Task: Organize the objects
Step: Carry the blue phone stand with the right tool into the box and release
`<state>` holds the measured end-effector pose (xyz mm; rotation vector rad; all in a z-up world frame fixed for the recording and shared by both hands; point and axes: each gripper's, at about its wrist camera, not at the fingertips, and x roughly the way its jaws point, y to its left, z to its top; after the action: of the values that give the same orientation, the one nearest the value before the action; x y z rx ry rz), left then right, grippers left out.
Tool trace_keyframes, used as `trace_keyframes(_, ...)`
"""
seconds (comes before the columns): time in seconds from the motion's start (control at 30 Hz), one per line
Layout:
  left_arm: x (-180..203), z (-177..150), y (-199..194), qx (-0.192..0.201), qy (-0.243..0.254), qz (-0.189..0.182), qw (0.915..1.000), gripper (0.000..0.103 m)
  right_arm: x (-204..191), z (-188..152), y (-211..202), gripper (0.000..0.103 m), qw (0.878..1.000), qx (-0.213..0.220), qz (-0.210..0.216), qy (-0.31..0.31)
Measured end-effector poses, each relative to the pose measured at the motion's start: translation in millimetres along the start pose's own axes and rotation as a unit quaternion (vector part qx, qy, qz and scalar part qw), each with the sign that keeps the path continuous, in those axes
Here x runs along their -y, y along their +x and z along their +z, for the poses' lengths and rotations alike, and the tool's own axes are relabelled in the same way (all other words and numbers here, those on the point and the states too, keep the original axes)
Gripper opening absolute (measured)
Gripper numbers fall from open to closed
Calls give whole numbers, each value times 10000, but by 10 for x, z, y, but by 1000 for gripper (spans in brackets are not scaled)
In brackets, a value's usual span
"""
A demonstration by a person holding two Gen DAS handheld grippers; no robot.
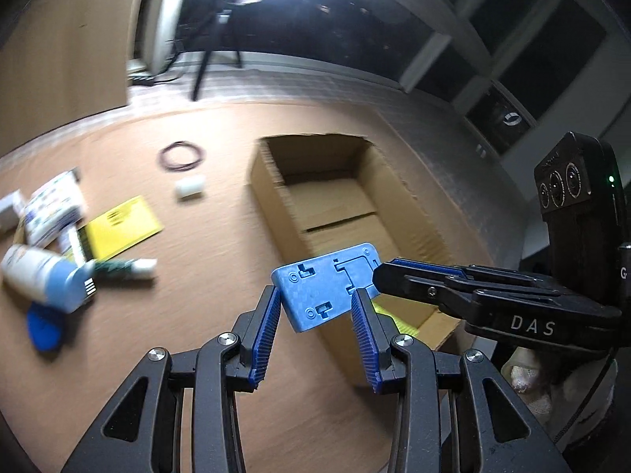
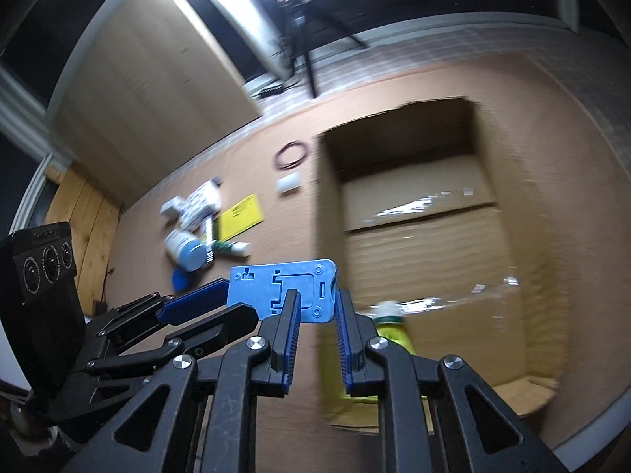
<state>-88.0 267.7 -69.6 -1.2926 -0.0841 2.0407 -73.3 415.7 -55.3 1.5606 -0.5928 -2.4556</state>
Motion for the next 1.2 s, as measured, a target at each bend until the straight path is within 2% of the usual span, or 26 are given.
trace_keyframes(0.2,271,37,276,-201,208,-93,9995,40,339,10,-80,16,9995,54,-128,268)
trace_keyframes(0.47,304,36,386,-318,244,-51,9992,40,427,23,-69,17,9995,62,-127,297)
trace_keyframes(0.53,281,33,361,-320,247,-16,9992,42,417,32,-68,25,9993,103,-180,304)
trace_keyframes(0.6,253,17,309,-274,280,51,9992,42,379,41,-70,28,9993,167,-216,273)
trace_keyframes(0.83,-2,-44,61,-129,136,233,9996,42,169,46,-23,28,9997,150,-187,88)
trace_keyframes(0.9,-93,-72,-32,-85,85,304,9995,45,94,41,1,28,9998,137,-160,35)
trace_keyframes(1.07,-385,-185,-261,-1,-47,607,9981,50,-134,27,83,28,9998,74,-60,-155)
trace_keyframes(1.2,-708,-297,-416,25,-328,887,9955,51,-313,31,177,28,9995,0,47,-319)
